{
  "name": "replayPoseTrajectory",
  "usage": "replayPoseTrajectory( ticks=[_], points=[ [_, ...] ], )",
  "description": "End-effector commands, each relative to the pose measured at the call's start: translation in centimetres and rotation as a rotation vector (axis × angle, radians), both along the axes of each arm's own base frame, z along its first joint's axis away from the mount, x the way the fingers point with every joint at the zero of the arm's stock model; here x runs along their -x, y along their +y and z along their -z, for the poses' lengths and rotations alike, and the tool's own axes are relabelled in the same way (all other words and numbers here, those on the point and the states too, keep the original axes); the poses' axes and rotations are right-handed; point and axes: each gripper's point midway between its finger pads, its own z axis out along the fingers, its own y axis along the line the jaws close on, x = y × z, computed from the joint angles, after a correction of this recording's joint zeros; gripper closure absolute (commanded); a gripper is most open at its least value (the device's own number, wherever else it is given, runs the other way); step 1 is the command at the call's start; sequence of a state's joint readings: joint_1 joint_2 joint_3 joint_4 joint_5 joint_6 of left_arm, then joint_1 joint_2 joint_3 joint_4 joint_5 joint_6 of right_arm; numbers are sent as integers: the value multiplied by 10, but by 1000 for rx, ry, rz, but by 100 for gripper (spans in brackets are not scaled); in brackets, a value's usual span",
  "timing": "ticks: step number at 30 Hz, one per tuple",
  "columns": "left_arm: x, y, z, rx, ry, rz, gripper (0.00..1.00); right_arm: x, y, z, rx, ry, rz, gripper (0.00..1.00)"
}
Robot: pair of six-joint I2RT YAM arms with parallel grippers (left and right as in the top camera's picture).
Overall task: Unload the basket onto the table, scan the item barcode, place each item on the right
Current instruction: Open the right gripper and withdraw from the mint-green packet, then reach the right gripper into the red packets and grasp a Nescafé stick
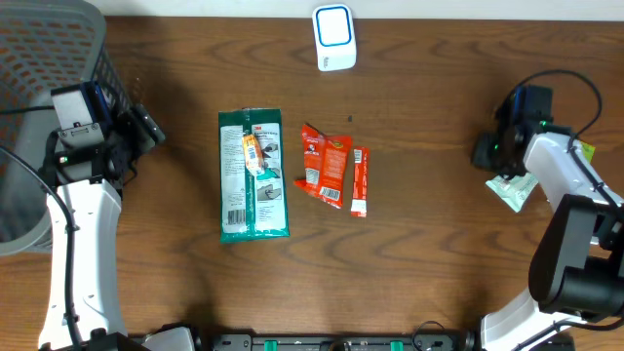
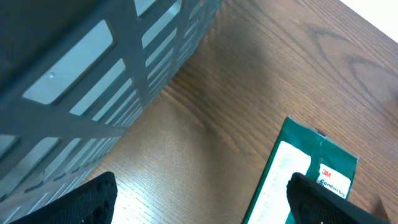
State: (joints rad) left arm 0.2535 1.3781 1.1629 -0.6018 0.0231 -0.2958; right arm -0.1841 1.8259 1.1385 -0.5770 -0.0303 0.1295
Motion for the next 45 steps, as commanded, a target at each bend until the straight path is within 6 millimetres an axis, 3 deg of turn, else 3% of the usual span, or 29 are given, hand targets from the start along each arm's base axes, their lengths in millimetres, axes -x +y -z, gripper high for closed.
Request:
replayPoseTrajectory(
  ticks=[1, 5, 7, 13, 15, 20, 22, 30, 37, 45],
  points=[
    [0, 5, -12, -14, -28, -21, 12, 15, -15, 14, 91, 26, 35, 78],
    [0, 5, -12, -14, -28, -21, 12, 31, -48, 13, 260, 85, 99, 83],
    [0, 5, -12, -14, -29, -20, 12, 36, -54, 11, 293, 99, 135, 83],
    [0, 5, -12, -14, -28, -21, 12, 26, -32, 8, 160, 72, 103, 78],
    [0, 5, -12, -14, -28, -21, 12, 14, -2, 3, -6, 23, 49, 77],
    [0, 5, -12, -14, -28, -21, 12, -10, 107, -38, -541, -129, -181, 71],
    [0, 5, -12, -14, -28, -20, 12, -11, 132, -46, -621, -133, -213, 71],
    [0, 5, -12, -14, -28, -21, 12, -9, 213, -46, -548, -152, -417, 69],
    [0, 5, -12, -14, -28, -21, 12, 6, 287, -37, -294, -208, -602, 62],
    [0, 5, -12, -14, -28, -21, 12, 28, 328, -34, -155, -243, -699, 57]
  ],
)
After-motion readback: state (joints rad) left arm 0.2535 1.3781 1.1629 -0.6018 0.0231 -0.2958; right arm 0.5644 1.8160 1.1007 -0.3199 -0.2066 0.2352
